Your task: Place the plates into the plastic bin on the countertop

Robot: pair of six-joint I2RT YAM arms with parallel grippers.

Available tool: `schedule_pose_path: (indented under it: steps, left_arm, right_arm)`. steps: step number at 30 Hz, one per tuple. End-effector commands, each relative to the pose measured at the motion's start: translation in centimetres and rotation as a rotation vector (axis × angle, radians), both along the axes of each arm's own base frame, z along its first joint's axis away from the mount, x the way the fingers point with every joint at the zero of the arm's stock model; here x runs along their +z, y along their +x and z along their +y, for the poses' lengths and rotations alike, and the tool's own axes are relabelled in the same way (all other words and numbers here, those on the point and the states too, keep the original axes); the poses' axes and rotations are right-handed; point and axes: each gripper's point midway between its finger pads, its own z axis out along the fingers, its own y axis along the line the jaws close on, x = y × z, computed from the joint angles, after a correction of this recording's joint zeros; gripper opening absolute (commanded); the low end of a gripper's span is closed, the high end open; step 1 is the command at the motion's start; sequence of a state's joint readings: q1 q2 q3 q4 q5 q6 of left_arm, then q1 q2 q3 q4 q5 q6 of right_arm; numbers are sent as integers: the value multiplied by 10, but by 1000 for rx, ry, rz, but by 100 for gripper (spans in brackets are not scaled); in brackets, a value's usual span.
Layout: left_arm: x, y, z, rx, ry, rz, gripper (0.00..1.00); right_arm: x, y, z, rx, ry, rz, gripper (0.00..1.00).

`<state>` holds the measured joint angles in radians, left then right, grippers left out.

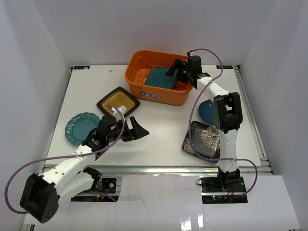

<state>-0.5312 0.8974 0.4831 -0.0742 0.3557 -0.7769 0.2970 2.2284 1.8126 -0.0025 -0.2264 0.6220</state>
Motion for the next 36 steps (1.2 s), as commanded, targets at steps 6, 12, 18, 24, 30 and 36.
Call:
schedule_pose_path:
  steps: [6, 12, 18, 24, 30, 36]
  left_arm:
    - [8, 13, -28, -14, 0, -2, 98]
    - [-4, 22, -48, -7, 104, -17, 96]
    - [-23, 23, -77, -19, 197, -5, 94]
    - [-35, 15, -120, -123, 217, 1, 89]
    - [-51, 14, -167, -250, 181, 43, 81]
    - [-76, 17, -194, -315, 196, 79, 74]
  right_arm:
    - [95, 2, -5, -58, -252, -227, 90]
    - [139, 2, -14, -145, -618, -401, 90]
    - [159, -18, 6, -65, -678, -475, 90]
    - [240, -98, -1, -64, -363, -608, 62]
    - [210, -216, -37, -54, -75, -585, 22]
    - [141, -278, -73, -99, -1, -496, 23]
